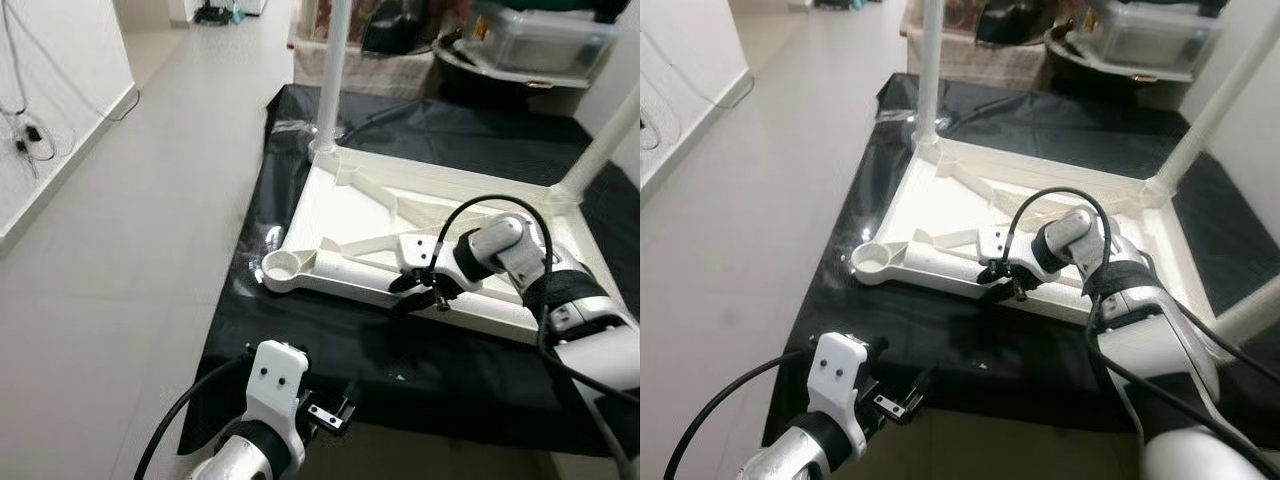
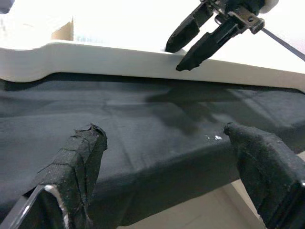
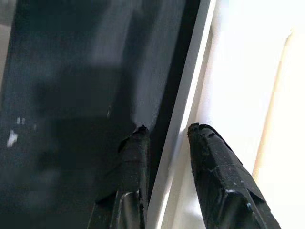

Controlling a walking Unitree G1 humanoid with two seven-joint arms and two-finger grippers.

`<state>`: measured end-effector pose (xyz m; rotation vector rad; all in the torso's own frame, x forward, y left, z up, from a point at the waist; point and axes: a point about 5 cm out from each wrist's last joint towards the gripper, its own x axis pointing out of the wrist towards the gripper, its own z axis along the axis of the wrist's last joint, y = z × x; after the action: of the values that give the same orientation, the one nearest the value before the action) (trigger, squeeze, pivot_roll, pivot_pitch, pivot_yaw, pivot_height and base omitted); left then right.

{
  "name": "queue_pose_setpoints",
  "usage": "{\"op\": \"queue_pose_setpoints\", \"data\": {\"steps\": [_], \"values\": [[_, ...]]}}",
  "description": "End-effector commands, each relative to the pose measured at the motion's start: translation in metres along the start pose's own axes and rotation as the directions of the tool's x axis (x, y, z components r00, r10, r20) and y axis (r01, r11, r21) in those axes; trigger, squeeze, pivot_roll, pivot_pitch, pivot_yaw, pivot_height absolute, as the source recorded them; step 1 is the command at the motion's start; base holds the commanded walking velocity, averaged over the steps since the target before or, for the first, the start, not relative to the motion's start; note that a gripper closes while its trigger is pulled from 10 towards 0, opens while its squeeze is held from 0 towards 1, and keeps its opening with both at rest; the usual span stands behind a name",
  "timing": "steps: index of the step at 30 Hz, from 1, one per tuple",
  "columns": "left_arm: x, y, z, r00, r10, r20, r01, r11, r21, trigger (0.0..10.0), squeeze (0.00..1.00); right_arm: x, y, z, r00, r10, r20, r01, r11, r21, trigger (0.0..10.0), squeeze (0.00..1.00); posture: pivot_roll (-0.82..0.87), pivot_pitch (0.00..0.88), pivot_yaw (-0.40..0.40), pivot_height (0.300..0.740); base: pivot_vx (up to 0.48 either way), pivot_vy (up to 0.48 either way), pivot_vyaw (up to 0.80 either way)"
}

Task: Building children table

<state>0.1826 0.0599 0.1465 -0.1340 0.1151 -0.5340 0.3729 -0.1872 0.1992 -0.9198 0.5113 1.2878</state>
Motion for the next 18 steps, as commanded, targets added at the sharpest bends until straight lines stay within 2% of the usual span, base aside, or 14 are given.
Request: {"op": "queue_pose_setpoints", "data": {"steps": [1, 8, 14, 15, 16, 17, 18], "values": [[0.000, 0.000, -0.005, 1.000, -0.002, -0.021, 0.002, 1.000, 0.002, 10.0, 0.00, 0.001, -0.002, 0.000, 0.999, -0.036, 0.000, 0.036, 0.999, 0.014, 10.0, 0.00, 0.02, 0.079, -0.108, 0.740, 0.000, 0.000, 0.00], [-0.001, -0.002, -0.006, 1.000, -0.006, -0.020, 0.006, 1.000, 0.002, 10.0, 0.00, 0.013, 0.003, 0.000, 0.999, -0.020, -0.033, 0.020, 1.000, 0.013, 10.0, 0.00, 0.02, 0.073, -0.113, 0.740, 0.000, 0.000, 0.00], [-0.002, -0.003, -0.006, 1.000, -0.009, -0.019, 0.009, 1.000, 0.001, 10.0, 0.00, 0.022, 0.011, -0.002, 0.997, 0.020, -0.078, -0.023, 0.999, -0.035, 10.0, 0.00, 0.02, 0.075, -0.110, 0.740, 0.000, 0.000, 0.00], [-0.002, -0.003, -0.006, 1.000, -0.009, -0.019, 0.009, 1.000, 0.001, 10.0, 0.00, 0.024, 0.013, -0.003, 0.996, 0.027, -0.088, -0.030, 0.999, -0.034, 3.9, 0.00, 0.02, 0.077, -0.109, 0.740, 0.000, 0.000, 0.00], [-0.002, -0.003, -0.006, 1.000, -0.010, -0.018, 0.010, 1.000, 0.002, 10.0, 0.00, 0.026, 0.014, -0.002, 0.996, 0.027, -0.090, -0.031, 0.998, -0.045, 3.9, 0.00, 0.02, 0.077, -0.107, 0.740, 0.000, 0.000, 0.00], [-0.002, -0.003, -0.005, 1.000, -0.010, -0.018, 0.010, 1.000, 0.002, 10.0, 0.00, 0.027, 0.016, -0.003, 0.995, 0.042, -0.086, -0.047, 0.997, -0.053, 0.0, 0.00, 0.02, 0.079, -0.107, 0.740, 0.000, 0.000, 0.00], [-0.001, -0.003, -0.005, 1.000, -0.010, -0.017, 0.010, 1.000, 0.004, 10.0, 0.00, 0.027, 0.020, -0.004, 0.994, 0.065, -0.091, -0.072, 0.994, -0.078, 0.0, 0.00, 0.02, 0.083, -0.110, 0.740, 0.000, 0.000, 0.00]]}}
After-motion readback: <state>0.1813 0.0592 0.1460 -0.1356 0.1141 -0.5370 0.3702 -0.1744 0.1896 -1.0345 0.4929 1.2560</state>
